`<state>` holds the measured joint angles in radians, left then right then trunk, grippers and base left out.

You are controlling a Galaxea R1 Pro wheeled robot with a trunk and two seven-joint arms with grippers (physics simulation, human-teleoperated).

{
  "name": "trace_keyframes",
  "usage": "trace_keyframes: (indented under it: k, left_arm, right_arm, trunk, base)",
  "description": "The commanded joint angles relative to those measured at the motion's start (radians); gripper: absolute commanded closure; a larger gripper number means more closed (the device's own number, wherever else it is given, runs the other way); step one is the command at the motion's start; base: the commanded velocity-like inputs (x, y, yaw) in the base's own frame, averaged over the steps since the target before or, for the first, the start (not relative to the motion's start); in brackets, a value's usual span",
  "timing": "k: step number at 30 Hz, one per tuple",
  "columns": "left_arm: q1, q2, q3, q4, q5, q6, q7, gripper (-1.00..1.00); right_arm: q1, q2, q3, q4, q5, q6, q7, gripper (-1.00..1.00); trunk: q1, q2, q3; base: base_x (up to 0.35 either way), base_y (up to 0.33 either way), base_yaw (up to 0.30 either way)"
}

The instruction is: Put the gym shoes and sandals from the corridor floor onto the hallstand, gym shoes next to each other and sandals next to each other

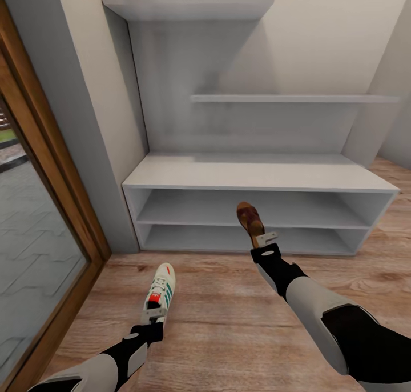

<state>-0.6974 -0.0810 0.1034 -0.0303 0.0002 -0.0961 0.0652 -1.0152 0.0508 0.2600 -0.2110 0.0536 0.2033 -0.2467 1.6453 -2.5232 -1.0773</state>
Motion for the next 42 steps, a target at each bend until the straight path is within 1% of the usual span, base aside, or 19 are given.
trace_keyframes:
  k: [1, 10, 17, 32, 37, 42]
  left_arm:
    - [-0.001, 0.0, 0.007, 0.001, 0.0, -0.003, 0.002, 1.0]
    - [-0.001, 0.0, 0.007, 0.001, 0.0, 0.014, 0.002, 1.0]
    - [-0.001, 0.0, 0.007, 0.001, 0.0, 0.016, 0.002, 1.0]
    - [-0.001, 0.0, 0.007, 0.001, 0.0, 0.016, 0.002, 1.0]
    - [-0.001, 0.0, 0.007, 0.001, 0.0, 0.016, 0.002, 1.0]
    - [-0.001, 0.0, 0.007, 0.001, 0.0, 0.016, 0.002, 1.0]
  right_arm:
    - [0.0, 0.0, 0.005, -0.001, 0.006, 0.009, -0.003, 1.0]
    - [0.0, 0.001, 0.005, 0.004, 0.006, 0.007, -0.003, 1.0]
    - [0.0, 0.001, 0.005, 0.004, 0.006, 0.007, -0.003, 1.0]
    - [0.0, -0.005, -0.002, 0.002, 0.006, 0.004, -0.006, 1.0]
    - [0.0, -0.006, -0.006, 0.003, 0.006, -0.044, -0.006, 1.0]
    - [0.0, -0.006, -0.007, 0.005, 0.007, -0.054, -0.006, 1.0]
  trunk:
    - [0.0, 0.0, -0.001]
    - [0.0, 0.0, -0.001]
    - [0.0, 0.0, -0.001]
    - [0.0, 0.0, -0.001]
    - [0.0, 0.0, -0.001]
    - [0.0, 0.0, -0.001]
  base:
    - [0.181, -0.001, 0.0]
    - [0.063, 0.009, 0.0]
    - [0.006, 0.109, 0.0]
    - [0.0, 0.006, 0.0]
    - [0.0, 0.0, 0.0]
    - [0.043, 0.039, 0.0]
